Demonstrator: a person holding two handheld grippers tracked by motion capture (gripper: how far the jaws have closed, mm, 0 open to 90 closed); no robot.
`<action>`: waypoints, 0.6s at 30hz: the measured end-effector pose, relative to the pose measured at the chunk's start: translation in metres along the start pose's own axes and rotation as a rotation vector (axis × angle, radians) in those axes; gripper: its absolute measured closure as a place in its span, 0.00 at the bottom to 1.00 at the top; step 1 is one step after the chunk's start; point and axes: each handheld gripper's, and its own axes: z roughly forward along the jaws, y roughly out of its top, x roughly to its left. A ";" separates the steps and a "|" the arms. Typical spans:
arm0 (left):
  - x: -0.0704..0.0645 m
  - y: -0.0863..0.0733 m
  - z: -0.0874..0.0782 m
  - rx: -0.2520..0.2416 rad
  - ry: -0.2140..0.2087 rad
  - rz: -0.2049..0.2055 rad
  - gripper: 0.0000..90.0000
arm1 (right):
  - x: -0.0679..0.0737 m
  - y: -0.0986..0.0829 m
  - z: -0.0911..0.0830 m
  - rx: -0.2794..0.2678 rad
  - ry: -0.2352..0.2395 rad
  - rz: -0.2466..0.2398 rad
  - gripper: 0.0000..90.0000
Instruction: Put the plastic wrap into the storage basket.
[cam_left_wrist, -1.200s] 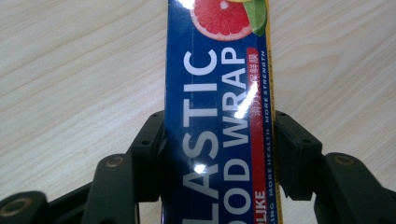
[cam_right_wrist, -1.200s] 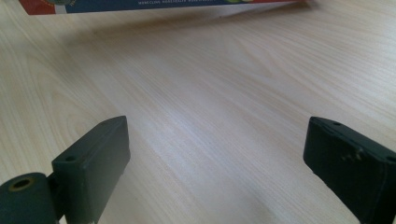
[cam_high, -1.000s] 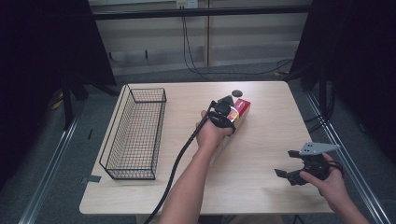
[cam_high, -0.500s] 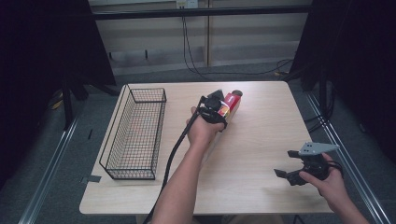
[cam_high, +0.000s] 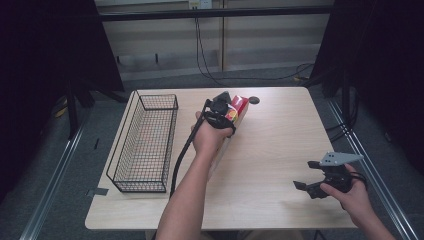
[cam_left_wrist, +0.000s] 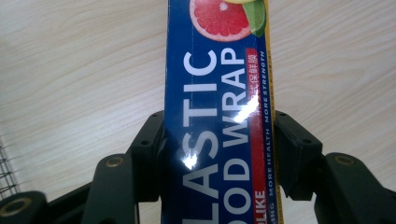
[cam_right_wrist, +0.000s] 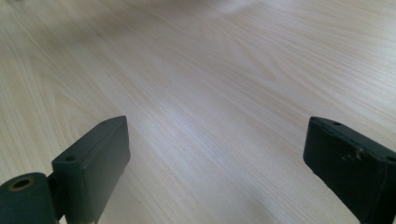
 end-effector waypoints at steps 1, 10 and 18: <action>0.001 0.000 -0.001 -0.001 -0.003 -0.003 0.49 | 0.000 0.000 0.000 -0.002 -0.001 -0.004 0.08; 0.012 -0.002 -0.010 -0.008 0.010 -0.021 0.49 | -0.001 0.000 0.001 -0.001 0.002 0.000 0.08; 0.020 -0.003 -0.019 -0.013 0.017 -0.047 0.49 | 0.000 0.000 0.001 0.001 0.004 -0.003 0.08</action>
